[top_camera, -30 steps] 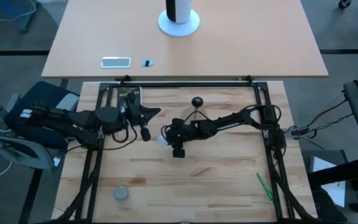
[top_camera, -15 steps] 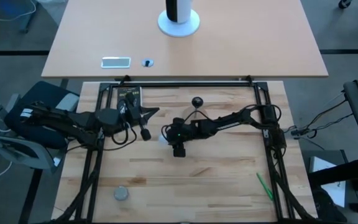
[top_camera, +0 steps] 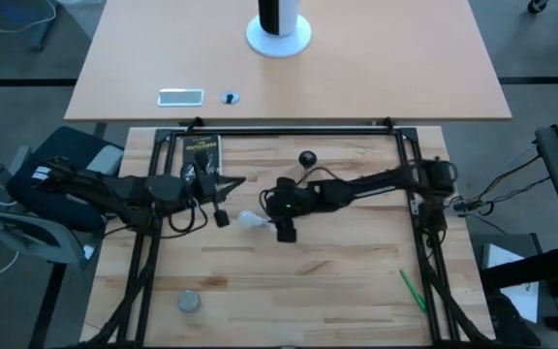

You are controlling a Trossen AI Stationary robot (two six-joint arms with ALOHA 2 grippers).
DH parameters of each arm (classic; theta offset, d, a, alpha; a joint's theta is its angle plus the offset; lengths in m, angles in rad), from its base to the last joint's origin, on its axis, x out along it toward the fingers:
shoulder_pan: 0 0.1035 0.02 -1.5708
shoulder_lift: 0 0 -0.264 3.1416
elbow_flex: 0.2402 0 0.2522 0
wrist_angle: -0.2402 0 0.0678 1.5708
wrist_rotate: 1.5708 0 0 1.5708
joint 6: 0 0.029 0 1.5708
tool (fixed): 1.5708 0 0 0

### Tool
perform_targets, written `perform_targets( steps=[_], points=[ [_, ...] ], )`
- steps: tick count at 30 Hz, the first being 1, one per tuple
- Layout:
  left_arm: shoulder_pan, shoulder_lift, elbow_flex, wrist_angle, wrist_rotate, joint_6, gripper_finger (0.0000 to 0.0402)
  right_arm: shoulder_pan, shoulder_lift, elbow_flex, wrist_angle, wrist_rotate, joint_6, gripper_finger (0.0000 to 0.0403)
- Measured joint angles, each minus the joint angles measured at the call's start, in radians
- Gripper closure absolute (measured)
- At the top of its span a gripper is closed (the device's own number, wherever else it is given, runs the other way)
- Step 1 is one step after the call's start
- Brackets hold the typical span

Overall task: Screw lightbulb
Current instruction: Return to Home Position

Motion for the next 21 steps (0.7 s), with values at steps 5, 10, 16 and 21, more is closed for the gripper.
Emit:
perform_targets(
  steps=[5,10,16,21],
  points=[
    [-0.004,-0.09,-0.206,0.233,0.188,0.022,0.0401,0.075,-0.228,-0.091,0.015,0.001,-0.068,0.0208],
    [-0.014,-0.275,-0.418,0.34,0.195,-0.025,0.0401,0.099,-0.517,-0.356,0.122,0.049,-0.092,0.0226],
    [-0.015,-0.505,-0.498,0.303,0.181,0.03,0.0401,0.094,-0.909,-0.659,0.308,0.08,-0.121,0.0249],
    [0.062,-0.596,-0.563,0.291,0.186,0.063,0.0401,0.082,-1.201,-0.8,0.313,0.079,-0.149,0.0266]
  ],
)
